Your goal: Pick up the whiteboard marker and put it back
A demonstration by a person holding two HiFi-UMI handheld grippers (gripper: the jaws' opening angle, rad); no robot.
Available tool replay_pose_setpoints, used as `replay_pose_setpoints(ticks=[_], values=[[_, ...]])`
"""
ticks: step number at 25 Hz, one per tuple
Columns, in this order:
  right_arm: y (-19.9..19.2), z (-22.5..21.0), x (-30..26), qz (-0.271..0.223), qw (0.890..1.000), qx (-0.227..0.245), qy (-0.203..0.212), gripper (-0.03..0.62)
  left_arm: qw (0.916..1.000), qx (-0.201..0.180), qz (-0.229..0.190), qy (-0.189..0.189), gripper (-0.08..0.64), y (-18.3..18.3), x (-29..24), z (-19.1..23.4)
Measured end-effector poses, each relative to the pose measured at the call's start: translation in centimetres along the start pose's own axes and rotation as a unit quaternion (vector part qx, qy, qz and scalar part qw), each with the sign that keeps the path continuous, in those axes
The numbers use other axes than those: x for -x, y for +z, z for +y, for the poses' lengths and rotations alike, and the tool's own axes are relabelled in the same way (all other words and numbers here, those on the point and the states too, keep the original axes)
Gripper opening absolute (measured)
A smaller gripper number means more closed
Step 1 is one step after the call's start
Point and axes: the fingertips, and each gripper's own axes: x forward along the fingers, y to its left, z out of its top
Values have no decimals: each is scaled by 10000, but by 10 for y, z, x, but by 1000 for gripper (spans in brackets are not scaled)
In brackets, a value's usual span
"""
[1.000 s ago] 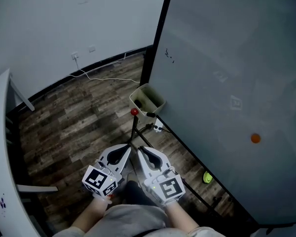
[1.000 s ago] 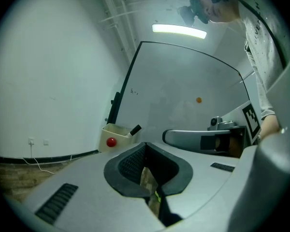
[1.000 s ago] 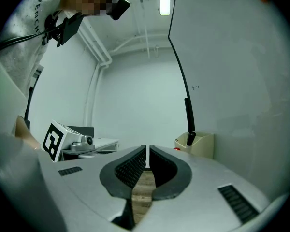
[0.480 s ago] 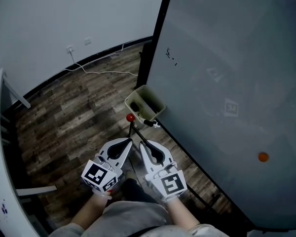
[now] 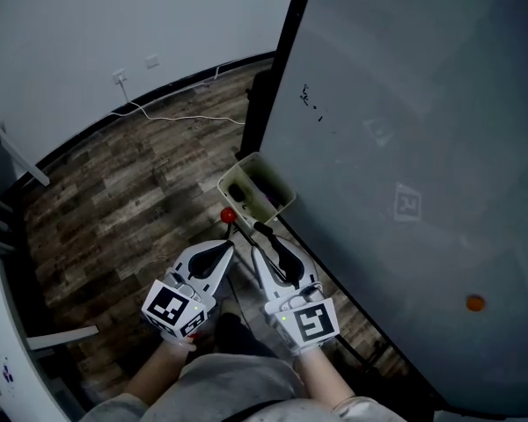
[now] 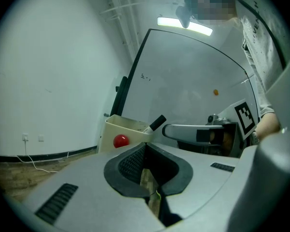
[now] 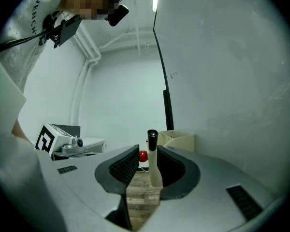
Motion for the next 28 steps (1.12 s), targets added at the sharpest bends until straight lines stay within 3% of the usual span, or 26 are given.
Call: replay_pose_setpoints(ticks=[28], values=[[7,-13,-22,-238,9997,39,4,99,9999,166,41,6,15,-3,-15,20]])
